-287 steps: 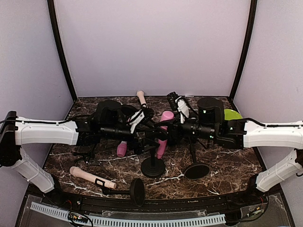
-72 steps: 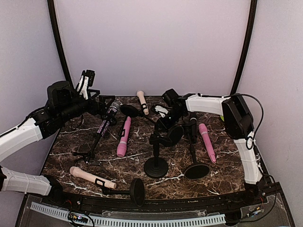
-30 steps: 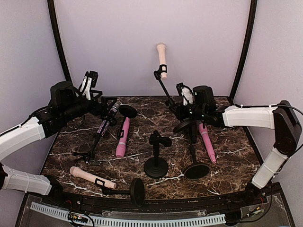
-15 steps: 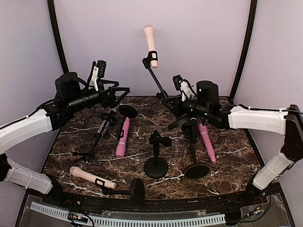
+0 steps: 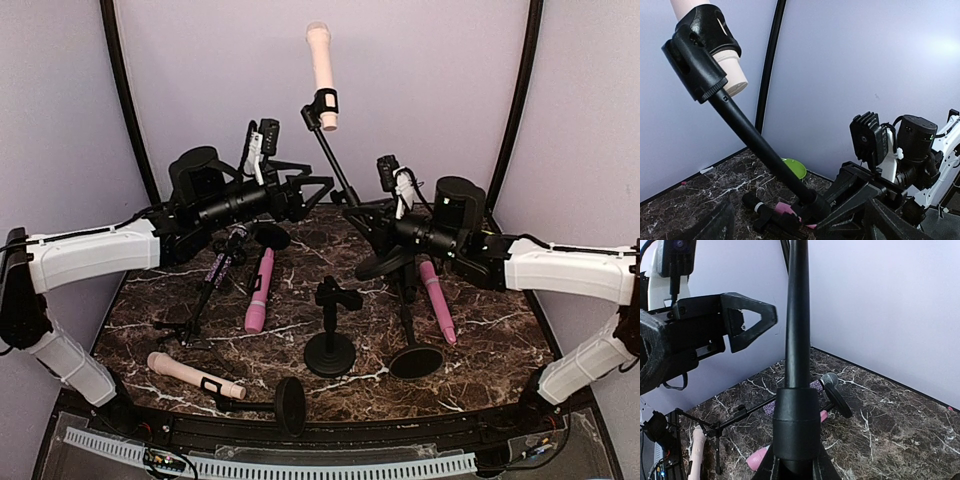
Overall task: Remove the microphone from the stand
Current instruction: Pass from the right arm to the left
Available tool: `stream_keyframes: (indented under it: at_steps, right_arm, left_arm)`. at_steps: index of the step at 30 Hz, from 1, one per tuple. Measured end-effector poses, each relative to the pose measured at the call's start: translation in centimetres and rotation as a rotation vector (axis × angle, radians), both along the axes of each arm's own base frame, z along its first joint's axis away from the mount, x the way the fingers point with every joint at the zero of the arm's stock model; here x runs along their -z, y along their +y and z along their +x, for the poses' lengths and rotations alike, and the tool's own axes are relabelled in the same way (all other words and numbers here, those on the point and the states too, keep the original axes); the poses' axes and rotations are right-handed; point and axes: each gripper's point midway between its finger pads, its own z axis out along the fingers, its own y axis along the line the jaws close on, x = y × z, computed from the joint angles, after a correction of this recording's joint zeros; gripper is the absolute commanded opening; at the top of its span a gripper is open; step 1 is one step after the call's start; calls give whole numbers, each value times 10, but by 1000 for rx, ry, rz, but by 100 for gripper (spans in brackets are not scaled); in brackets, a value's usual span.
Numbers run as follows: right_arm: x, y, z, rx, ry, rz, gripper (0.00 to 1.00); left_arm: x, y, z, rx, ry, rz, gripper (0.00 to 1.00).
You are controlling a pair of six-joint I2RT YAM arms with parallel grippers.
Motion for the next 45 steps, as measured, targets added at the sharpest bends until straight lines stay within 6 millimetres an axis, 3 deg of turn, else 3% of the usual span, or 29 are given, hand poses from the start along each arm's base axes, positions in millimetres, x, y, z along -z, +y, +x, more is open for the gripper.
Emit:
stream_keyframes:
  at_steps: [7, 13, 19, 25, 30, 39, 43, 45]
  right_arm:
    - [10, -5, -11, -1, 6, -9, 0]
    - [7, -11, -18, -2, -17, 3, 0]
    - [5, -17, -24, -4, -39, 12, 0]
    - [0, -19, -27, -11, -62, 23, 0]
    - [-1, -20, -28, -12, -77, 19, 0]
    - [2, -22, -25, 10, -107, -7, 0]
    - [0, -22, -24, 17, -133, -13, 0]
    - [0, -23, -24, 21, -135, -16, 8]
  left_arm:
    - [1, -28, 7, 37, 33, -43, 90]
    - [-14, -32, 8, 53, 30, -109, 76]
    - [-16, -41, 13, 74, 44, -130, 68]
    - [-11, -47, 16, 91, 73, -133, 53]
    - [-11, -54, 11, 138, 98, -142, 32]
    - [-14, -58, 3, 203, 153, -180, 6]
    - [-19, -58, 1, 220, 161, -201, 0]
    - [-18, -58, 0, 224, 161, -200, 0]
